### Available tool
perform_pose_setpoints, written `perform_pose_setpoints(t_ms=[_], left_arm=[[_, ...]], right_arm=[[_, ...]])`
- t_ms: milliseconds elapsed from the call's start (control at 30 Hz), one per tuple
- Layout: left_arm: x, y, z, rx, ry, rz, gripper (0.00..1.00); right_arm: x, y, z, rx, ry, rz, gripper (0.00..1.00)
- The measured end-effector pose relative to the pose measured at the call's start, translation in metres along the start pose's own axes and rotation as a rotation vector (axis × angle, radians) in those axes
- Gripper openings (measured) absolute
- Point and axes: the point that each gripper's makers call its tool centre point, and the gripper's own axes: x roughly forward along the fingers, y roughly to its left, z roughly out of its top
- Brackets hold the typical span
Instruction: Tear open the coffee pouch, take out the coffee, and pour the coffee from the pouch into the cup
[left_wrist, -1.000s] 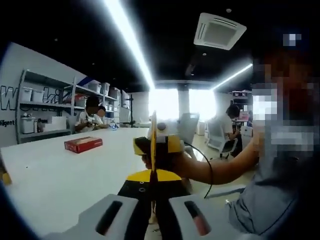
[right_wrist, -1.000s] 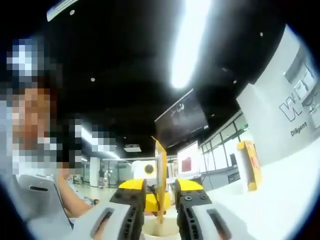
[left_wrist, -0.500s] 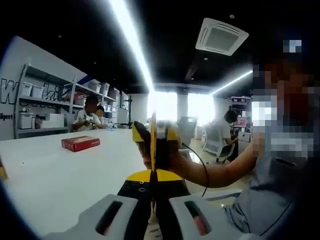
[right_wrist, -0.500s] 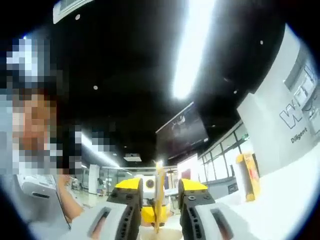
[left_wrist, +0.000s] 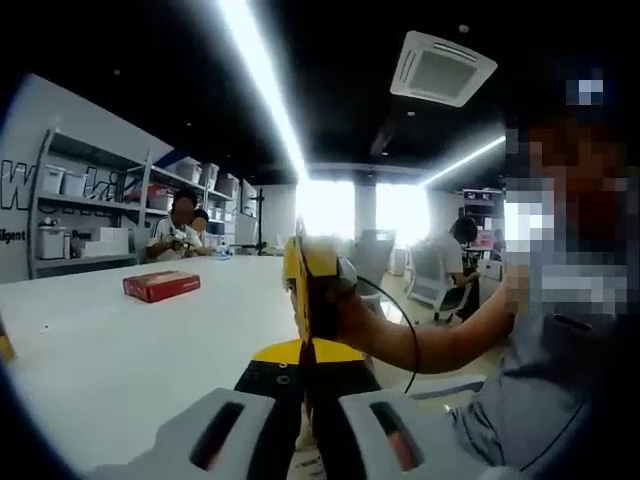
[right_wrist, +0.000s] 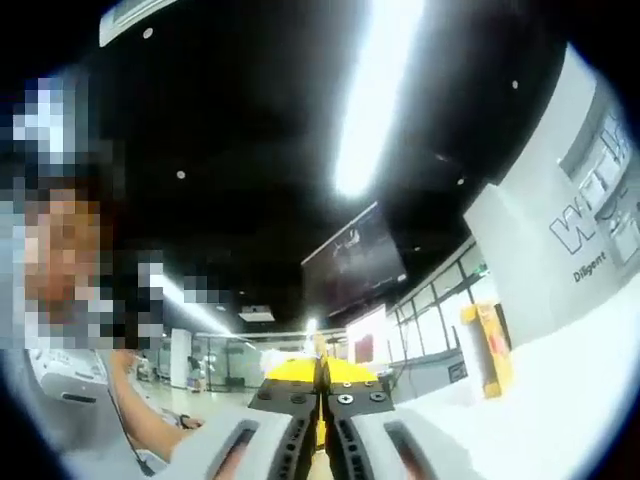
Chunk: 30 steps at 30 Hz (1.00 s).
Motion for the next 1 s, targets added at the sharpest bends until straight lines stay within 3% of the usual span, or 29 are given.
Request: perform_pose_setpoints(t_ms=[100, 133, 300, 333, 367, 400, 567, 700, 733, 767, 800, 833, 867, 900, 933, 967, 1000], left_arm=[[0.001, -0.003, 0.014, -0.027, -0.083, -0.009, 0.37], [0.001, -0.001, 0.012, -0.042, -0.068, -0.001, 0.41], [0.001, 0.002, 0.009, 0.003, -0.046, 0.016, 0.32], [0.000, 0.004, 0.007, 0.028, -0.037, 0.026, 0.21], [-0.002, 0.008, 0.002, 0.082, -0.005, 0.049, 0.04], [0.000, 0.011, 0.005, 0.121, -0.021, 0.067, 0.04], [-0.001, 0.002, 0.004, 0.056, -0.020, 0.024, 0.06], [0.004, 0.003, 0.011, 0.031, -0.062, 0.028, 0.55], [0.005, 0.004, 0.012, 0.035, -0.066, 0.035, 0.56], [0.005, 0.004, 0.012, 0.037, -0.064, 0.037, 0.46], [0.002, 0.001, 0.006, 0.067, -0.021, 0.025, 0.11], [0.001, 0.005, 0.007, 0.139, -0.023, 0.060, 0.08], [0.005, 0.007, 0.008, 0.114, -0.044, 0.067, 0.05], [0.006, 0.001, 0.002, 0.056, -0.014, 0.034, 0.04], [0.006, 0.000, 0.003, 0.056, -0.026, 0.021, 0.05], [0.005, 0.000, 0.003, 0.061, -0.027, 0.023, 0.07], [0.005, 0.000, 0.002, 0.056, -0.023, 0.024, 0.15]], right_arm=[[-0.002, -0.001, 0.003, 0.015, -0.014, 0.008, 0.01], [-0.002, -0.001, 0.003, 0.017, -0.013, 0.009, 0.01], [0.000, 0.003, -0.003, -0.006, 0.007, 0.017, 0.01], [0.001, 0.005, -0.004, -0.010, 0.009, 0.021, 0.01], [0.001, 0.006, -0.005, -0.011, 0.011, 0.024, 0.01], [0.002, 0.008, -0.007, -0.017, 0.023, 0.032, 0.01], [0.001, 0.008, -0.006, -0.029, 0.024, 0.035, 0.01], [0.001, 0.010, -0.005, -0.034, 0.030, 0.040, 0.01], [0.002, 0.011, -0.006, -0.035, 0.032, 0.041, 0.01], [0.003, 0.011, -0.007, -0.037, 0.035, 0.043, 0.01], [0.003, 0.011, -0.007, -0.038, 0.036, 0.046, 0.01], [0.004, 0.012, -0.007, -0.039, 0.038, 0.047, 0.01], [0.006, 0.013, -0.009, -0.044, 0.040, 0.047, 0.01], [0.009, 0.012, -0.009, -0.046, 0.044, 0.046, 0.01], [0.008, 0.013, -0.010, -0.045, 0.046, 0.047, 0.01], [0.008, 0.013, -0.010, -0.048, 0.046, 0.046, 0.01], [0.008, 0.013, -0.010, -0.051, 0.051, 0.044, 0.01]])
